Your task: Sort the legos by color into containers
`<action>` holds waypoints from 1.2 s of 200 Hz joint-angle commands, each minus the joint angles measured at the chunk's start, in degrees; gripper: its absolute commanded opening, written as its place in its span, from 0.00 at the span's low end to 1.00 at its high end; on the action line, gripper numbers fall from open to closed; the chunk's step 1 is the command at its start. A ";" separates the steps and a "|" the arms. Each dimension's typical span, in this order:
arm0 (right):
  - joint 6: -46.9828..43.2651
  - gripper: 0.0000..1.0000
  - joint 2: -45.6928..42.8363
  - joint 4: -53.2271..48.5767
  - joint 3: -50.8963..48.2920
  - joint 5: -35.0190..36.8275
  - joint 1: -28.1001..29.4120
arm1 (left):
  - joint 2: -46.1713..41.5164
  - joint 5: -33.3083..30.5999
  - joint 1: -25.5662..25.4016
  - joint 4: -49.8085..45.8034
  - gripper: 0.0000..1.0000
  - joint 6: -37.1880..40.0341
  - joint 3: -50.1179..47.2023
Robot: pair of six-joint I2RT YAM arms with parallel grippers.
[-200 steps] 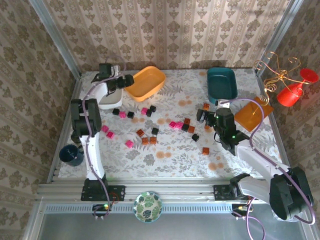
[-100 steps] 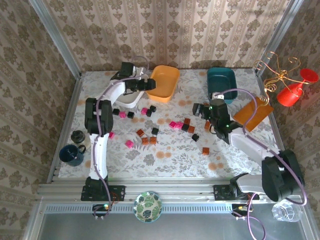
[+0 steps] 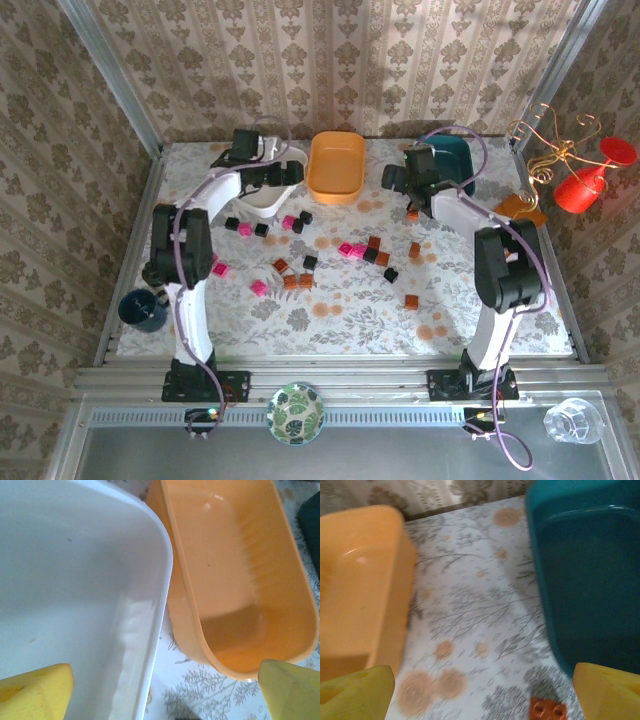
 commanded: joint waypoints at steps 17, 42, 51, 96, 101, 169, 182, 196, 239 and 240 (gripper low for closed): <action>1.45 0.94 9.41 -10.50 11.91 -4.11 -2.53 | -9.16 -11.38 6.33 7.26 0.96 -2.79 -9.84; 1.80 0.94 13.74 -12.98 17.02 -4.23 -3.42 | -6.29 -9.58 10.12 3.65 0.97 -2.55 -7.76; 1.16 0.94 14.57 -13.70 18.24 -3.37 -3.42 | -4.70 -8.50 10.60 2.40 0.97 -2.33 -6.52; -0.84 0.95 18.20 -16.69 22.72 -4.21 -4.46 | 1.14 -4.99 10.52 0.97 0.92 -2.96 -3.91; -1.06 0.94 18.65 -17.24 23.40 -5.19 -4.56 | 1.60 -4.90 10.53 1.13 0.91 -3.15 -3.97; -3.40 0.91 22.07 -16.03 27.56 -19.83 -3.65 | 2.68 0.32 7.97 10.79 0.80 -10.80 -8.53; -3.97 0.91 22.46 -16.31 28.75 -20.68 -3.09 | 3.13 0.77 7.31 11.79 0.80 -11.85 -8.21; -4.07 0.91 22.67 -16.11 29.35 -21.85 -2.53 | 3.62 1.54 6.51 12.54 0.80 -12.69 -7.84; -3.64 0.90 23.20 -12.38 29.36 -28.02 -0.77 | 2.81 3.20 3.74 16.16 0.79 -14.82 -10.37; -3.64 0.90 23.20 -12.38 29.36 -28.02 -0.77 | 2.76 3.25 3.70 16.25 0.80 -14.88 -10.46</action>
